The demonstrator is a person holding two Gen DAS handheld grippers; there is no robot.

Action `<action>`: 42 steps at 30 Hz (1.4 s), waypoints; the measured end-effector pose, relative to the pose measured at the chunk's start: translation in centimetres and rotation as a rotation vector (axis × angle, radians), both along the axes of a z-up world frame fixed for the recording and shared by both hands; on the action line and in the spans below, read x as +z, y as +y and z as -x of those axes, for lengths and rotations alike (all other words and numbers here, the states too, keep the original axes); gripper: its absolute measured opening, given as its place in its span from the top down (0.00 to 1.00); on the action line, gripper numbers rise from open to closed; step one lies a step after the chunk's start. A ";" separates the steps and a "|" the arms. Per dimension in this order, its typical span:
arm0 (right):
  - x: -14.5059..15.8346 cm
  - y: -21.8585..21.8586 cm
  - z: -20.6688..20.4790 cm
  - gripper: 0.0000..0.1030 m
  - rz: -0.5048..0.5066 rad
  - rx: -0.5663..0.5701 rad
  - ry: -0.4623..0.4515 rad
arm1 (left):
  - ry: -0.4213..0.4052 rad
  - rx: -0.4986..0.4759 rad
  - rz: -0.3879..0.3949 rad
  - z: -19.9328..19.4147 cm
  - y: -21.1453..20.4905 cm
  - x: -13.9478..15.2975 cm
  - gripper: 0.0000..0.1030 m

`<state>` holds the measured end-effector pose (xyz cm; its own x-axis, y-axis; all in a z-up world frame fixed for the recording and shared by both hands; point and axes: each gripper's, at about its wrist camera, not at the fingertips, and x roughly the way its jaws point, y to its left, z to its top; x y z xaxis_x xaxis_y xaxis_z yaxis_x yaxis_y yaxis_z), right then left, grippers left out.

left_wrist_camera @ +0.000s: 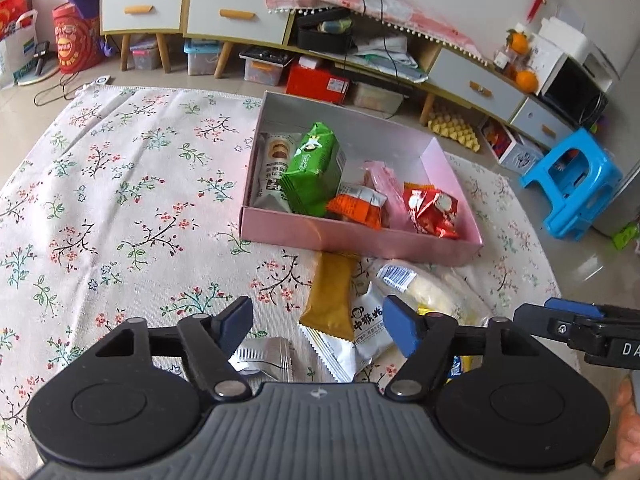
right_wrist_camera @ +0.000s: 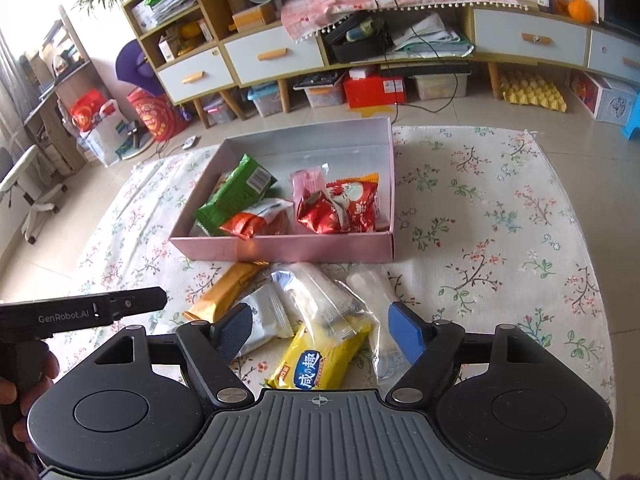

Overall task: Organize snacks
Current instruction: 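Withdraw both grippers from the box toward the remaining snacks, then grasp the yellow cracker pack with the right gripper while the left grasps the silver wrapper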

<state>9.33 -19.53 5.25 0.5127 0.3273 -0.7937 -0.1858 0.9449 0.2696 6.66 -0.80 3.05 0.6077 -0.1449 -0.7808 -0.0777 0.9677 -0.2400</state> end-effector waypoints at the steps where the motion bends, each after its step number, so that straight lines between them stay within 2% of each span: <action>1: -0.2 0.2 0.0 0.20 0.002 0.006 0.011 | 0.005 -0.005 -0.002 0.0 -0.1 -0.1 0.32; 6: -1.1 0.3 -0.3 0.18 -0.048 0.033 0.099 | 0.031 -0.005 0.008 0.2 -0.2 -0.3 0.27; 9: -1.1 0.1 -0.2 0.17 -0.024 0.012 0.097 | 0.033 -0.001 0.007 0.3 0.1 -0.2 0.26; 15: -1.0 -0.9 -0.4 0.17 -0.060 -0.021 0.104 | 0.030 0.034 0.023 0.4 1.2 0.2 0.23; 25: -1.5 -0.2 -0.4 0.18 -0.051 -0.002 0.115 | 0.051 0.022 0.035 0.2 1.1 -0.2 0.23; 32: -2.7 0.5 -0.5 0.18 -0.090 0.006 0.173 | 0.060 0.012 0.027 0.2 0.9 -0.6 0.25; 39: -5.3 2.0 -0.5 0.19 -0.035 -0.029 0.230 | 0.082 0.013 0.024 0.1 0.9 -1.2 0.28; 42: -5.8 2.9 -0.1 0.19 -0.003 -0.048 0.194 | 0.082 0.022 0.028 0.1 1.0 -1.1 0.28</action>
